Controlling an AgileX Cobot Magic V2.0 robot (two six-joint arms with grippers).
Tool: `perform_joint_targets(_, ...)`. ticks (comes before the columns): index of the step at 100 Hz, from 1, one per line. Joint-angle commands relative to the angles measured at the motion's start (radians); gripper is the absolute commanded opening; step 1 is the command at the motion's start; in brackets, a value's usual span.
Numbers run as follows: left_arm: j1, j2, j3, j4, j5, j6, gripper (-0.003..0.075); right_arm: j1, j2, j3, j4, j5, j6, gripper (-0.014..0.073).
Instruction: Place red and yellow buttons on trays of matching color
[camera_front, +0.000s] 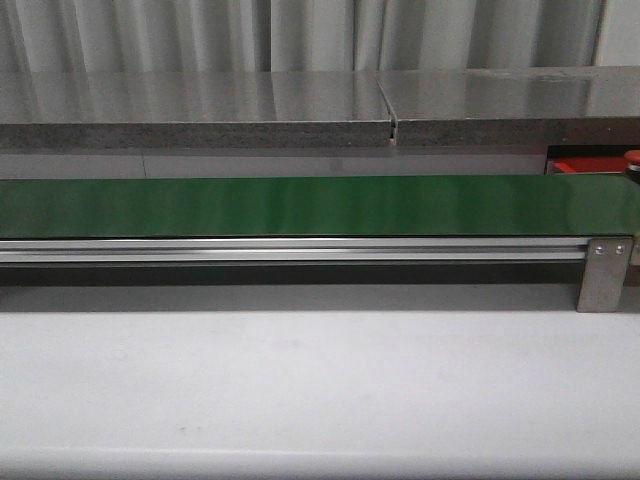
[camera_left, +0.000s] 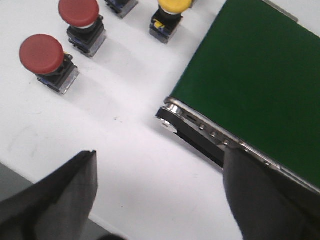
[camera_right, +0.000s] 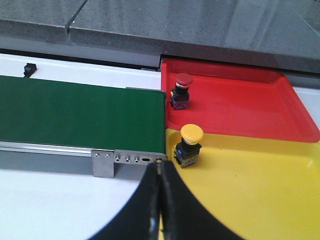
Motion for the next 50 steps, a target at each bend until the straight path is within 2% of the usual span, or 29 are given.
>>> perform_joint_targets(1, 0.022, 0.001, -0.051, -0.018, -0.029, -0.001, 0.0566, 0.002, 0.005, -0.023, -0.003, -0.069, -0.008, -0.0118)
perform_joint_targets(50, 0.187, 0.238, -0.244, -0.018, 0.127, -0.001, 0.0567, 0.002, 0.005, -0.023, -0.003, -0.069, -0.008, -0.0118)
